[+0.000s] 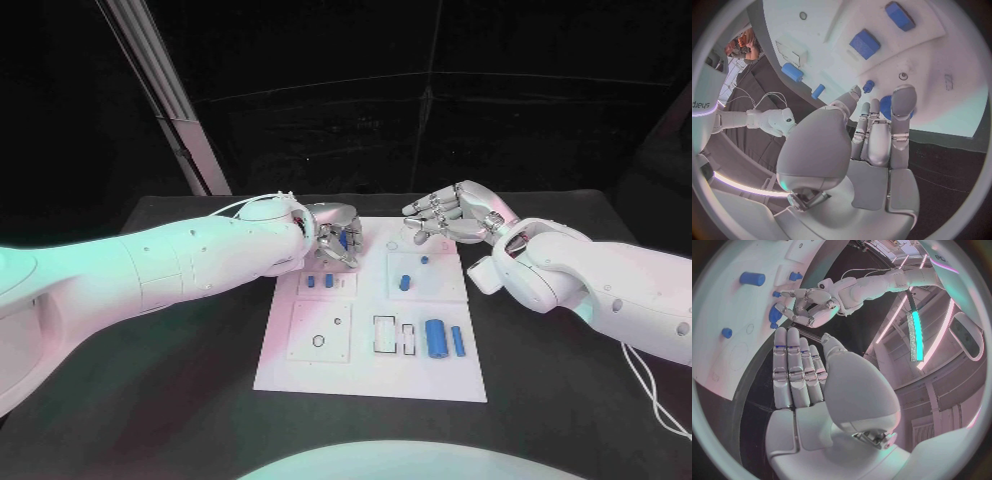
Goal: Assemble the parts on the task board
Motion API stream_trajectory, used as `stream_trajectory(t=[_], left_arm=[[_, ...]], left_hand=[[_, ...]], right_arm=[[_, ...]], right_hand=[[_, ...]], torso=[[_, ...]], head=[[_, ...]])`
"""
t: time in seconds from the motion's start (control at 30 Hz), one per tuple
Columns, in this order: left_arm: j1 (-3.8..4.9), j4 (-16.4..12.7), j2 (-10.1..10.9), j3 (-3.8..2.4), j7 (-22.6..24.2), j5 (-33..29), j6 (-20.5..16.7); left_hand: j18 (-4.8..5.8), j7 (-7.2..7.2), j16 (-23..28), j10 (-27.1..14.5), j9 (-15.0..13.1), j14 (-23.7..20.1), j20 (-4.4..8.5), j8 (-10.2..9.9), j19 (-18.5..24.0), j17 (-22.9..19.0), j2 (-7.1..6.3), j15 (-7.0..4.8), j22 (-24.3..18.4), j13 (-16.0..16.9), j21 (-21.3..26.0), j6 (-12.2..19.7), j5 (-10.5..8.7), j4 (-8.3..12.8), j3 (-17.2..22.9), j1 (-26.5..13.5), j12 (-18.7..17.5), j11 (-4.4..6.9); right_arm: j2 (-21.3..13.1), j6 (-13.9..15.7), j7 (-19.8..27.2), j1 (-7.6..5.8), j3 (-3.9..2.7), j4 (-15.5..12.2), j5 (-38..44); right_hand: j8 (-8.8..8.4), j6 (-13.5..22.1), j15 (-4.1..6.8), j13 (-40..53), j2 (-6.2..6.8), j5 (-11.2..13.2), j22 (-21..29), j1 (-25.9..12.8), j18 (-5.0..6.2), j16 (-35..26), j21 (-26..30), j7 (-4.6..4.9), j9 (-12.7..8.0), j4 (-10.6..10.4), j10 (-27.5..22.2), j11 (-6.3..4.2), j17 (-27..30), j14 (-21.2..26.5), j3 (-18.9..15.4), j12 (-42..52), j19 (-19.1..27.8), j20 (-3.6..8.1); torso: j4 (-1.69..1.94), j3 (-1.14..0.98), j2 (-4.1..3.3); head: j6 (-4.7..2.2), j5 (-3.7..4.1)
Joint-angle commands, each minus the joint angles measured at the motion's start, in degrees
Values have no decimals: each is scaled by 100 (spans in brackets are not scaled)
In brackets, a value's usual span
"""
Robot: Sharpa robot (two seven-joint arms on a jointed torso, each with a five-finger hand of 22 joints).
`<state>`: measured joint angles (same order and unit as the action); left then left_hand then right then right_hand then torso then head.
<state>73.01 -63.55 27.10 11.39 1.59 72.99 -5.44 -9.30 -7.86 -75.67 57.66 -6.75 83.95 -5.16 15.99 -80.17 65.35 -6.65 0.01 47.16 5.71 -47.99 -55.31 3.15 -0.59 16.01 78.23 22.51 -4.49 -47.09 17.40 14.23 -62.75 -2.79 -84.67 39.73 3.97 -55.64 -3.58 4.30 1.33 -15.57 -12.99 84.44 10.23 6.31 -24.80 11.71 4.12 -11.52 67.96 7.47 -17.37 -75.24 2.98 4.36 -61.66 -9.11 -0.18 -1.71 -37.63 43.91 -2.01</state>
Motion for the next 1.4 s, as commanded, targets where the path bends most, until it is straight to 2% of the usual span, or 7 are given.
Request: stream_trajectory(t=[0.03,0.4,0.87,1.4], left_arm=[[3,48,-31,2,-28,68,230],[-11,153,-90,25,-52,68,391],[-24,208,-151,54,-107,68,525],[-53,262,-192,58,-150,167,523]], left_hand=[[92,-4,-42,64,17,109,6,-42,-62,6,56,-56,74,-33,-73,-66,-10,8,60,15,-43,7],[129,-2,-24,175,67,103,20,-111,-108,-77,52,-62,283,-119,-278,-150,-12,0,106,-47,-143,14],[162,14,-39,312,121,108,32,-186,-139,-118,108,-80,496,-192,-482,-264,-8,63,267,10,-266,31],[192,31,-100,597,183,119,64,-274,-135,-137,249,-117,764,-195,-726,-497,-8,423,915,313,-464,72]], right_arm=[[8,16,58,-10,-3,-10,-20],[36,15,55,-10,-4,0,-20],[49,10,57,-10,-4,7,-20],[53,12,62,-10,-4,10,-20]], right_hand=[[-13,31,-3,-5,-22,-13,6,-14,21,-36,26,-7,9,7,-34,-7,8,6,33,22,-25,-34],[-13,32,-1,-9,-23,-12,8,-1,22,-40,30,-8,10,16,-35,-9,9,4,41,24,-29,-33],[-12,32,4,-19,-32,-14,16,37,23,-53,41,-8,11,44,-38,-12,9,-1,74,32,-41,-28],[-12,33,4,-21,-35,-14,17,41,23,-55,43,-8,11,46,-39,-11,9,-2,80,33,-43,-27]], torso=[[2,2,2],[8,1,0],[8,1,-1],[12,1,4]], head=[[3,2],[6,-10],[17,-3],[34,0]])
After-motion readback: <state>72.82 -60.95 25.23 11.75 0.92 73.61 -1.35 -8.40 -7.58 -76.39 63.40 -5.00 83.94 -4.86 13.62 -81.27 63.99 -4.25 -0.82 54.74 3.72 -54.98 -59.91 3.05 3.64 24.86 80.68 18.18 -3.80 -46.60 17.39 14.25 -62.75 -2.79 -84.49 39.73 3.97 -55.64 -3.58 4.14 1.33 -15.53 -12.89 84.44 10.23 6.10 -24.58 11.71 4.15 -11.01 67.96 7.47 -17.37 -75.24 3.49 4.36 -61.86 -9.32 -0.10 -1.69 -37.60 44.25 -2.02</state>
